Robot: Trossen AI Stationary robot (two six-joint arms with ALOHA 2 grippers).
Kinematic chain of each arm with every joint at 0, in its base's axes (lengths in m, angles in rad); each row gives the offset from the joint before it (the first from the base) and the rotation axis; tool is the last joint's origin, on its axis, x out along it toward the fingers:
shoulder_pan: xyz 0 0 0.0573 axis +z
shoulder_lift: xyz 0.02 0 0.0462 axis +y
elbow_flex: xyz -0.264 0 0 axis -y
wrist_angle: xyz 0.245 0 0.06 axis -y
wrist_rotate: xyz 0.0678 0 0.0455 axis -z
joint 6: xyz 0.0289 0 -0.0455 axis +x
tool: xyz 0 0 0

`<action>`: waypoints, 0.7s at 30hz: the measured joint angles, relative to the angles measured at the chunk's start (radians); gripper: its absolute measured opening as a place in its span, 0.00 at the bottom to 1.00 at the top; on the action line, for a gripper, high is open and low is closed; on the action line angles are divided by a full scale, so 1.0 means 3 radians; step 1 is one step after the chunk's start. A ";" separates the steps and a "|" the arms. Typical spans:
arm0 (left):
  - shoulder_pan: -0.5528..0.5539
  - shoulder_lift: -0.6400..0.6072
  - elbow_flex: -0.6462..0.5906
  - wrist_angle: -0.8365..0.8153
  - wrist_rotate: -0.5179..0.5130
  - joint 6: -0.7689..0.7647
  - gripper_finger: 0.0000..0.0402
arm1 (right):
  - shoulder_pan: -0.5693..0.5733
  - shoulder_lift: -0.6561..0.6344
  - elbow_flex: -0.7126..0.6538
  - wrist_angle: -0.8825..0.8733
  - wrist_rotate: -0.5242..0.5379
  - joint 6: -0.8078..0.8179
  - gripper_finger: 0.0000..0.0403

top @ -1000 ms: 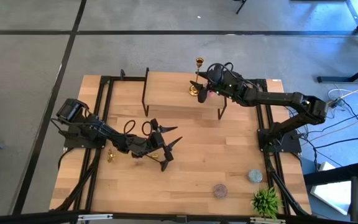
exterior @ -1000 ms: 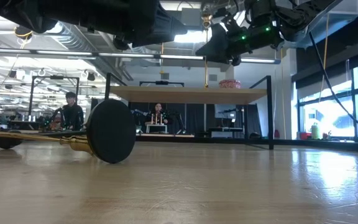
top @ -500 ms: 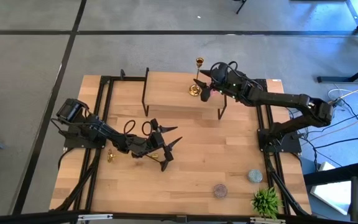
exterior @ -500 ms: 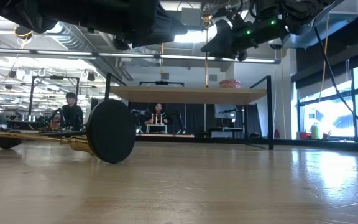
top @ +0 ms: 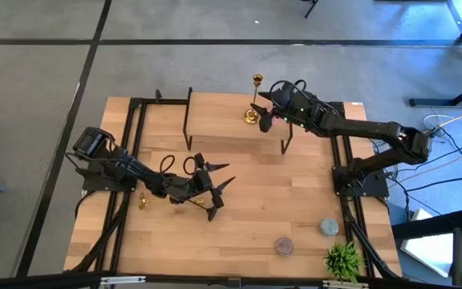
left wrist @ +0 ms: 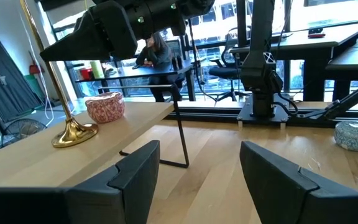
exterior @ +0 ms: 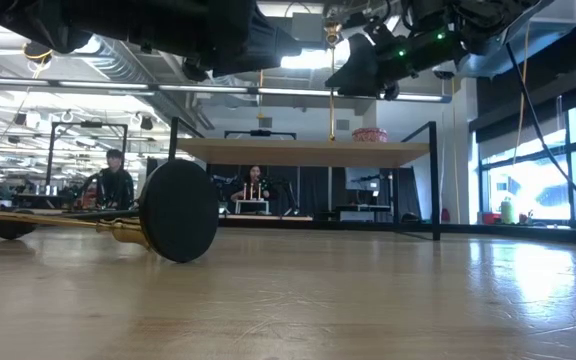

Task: Pick & Place candle stick holders
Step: Put the red scented candle on the shelf

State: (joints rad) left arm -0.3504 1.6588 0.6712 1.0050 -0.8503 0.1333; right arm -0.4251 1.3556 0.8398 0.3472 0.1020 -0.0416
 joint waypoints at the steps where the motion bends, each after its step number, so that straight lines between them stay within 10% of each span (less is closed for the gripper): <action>1: -0.0001 0.0000 0.0000 0.0000 0.0000 0.0001 0.55 | 0.0008 -0.0017 0.0000 -0.0050 0.0000 -0.0001 0.64; 10: -0.0004 0.0000 0.0000 -0.0040 -0.0001 -0.0016 0.55 | 0.0357 -0.0466 -0.0142 -0.0088 0.0272 -0.0128 0.62; 21: -0.0026 0.0001 0.0000 -0.0050 -0.0002 -0.0064 0.55 | 0.1172 -0.1695 -0.1340 0.0453 0.0445 0.0006 0.58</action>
State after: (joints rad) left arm -0.3582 1.6592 0.6712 0.9901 -0.8509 0.1141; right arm -0.0736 0.8472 0.4379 0.4831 0.2356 -0.0398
